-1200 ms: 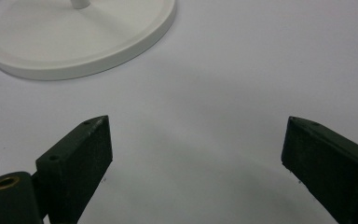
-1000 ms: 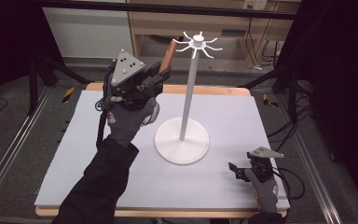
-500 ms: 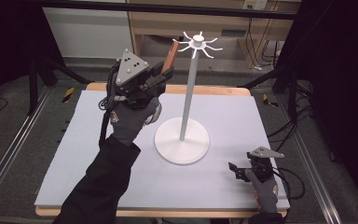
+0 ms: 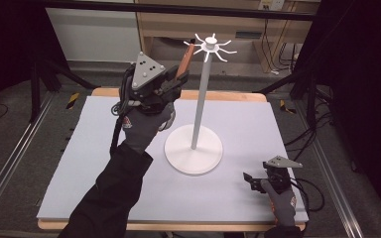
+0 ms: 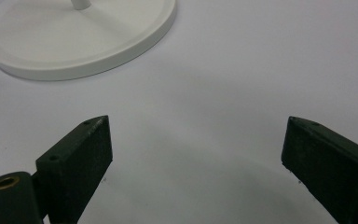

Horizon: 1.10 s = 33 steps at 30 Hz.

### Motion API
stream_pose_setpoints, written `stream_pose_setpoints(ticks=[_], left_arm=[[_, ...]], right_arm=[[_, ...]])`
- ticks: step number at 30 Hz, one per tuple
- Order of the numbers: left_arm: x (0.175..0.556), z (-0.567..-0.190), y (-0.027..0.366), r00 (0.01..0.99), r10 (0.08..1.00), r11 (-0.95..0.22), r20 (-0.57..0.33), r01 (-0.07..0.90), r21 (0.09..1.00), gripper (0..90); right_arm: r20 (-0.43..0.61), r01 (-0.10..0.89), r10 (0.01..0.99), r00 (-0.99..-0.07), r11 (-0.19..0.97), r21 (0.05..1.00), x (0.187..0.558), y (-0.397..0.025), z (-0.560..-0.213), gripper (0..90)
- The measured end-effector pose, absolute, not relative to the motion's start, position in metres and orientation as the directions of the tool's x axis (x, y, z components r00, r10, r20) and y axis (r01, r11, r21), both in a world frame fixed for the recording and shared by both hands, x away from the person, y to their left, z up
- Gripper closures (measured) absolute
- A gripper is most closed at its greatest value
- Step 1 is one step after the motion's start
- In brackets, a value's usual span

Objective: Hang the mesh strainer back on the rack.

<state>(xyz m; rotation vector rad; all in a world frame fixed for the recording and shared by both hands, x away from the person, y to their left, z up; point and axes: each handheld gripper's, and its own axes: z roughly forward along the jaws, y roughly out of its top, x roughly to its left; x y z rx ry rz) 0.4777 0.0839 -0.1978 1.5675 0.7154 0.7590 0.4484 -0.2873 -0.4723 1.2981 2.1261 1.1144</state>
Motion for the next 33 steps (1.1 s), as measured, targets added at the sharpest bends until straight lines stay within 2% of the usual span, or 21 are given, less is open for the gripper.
stream_pose_setpoints(ticks=[31,33], left_arm=[[0.488,-0.206,0.072,0.607,0.791,-0.129,0.071,0.052,0.990,69.6],[0.490,-0.207,0.072,0.610,0.789,-0.127,0.068,0.054,0.991,67.4]], right_arm=[[0.066,0.549,0.873,-0.482,0.242,0.800,0.448,-0.287,-0.472,9.0],[0.066,0.549,0.873,-0.483,0.243,0.800,0.448,-0.287,-0.472,9.0]])
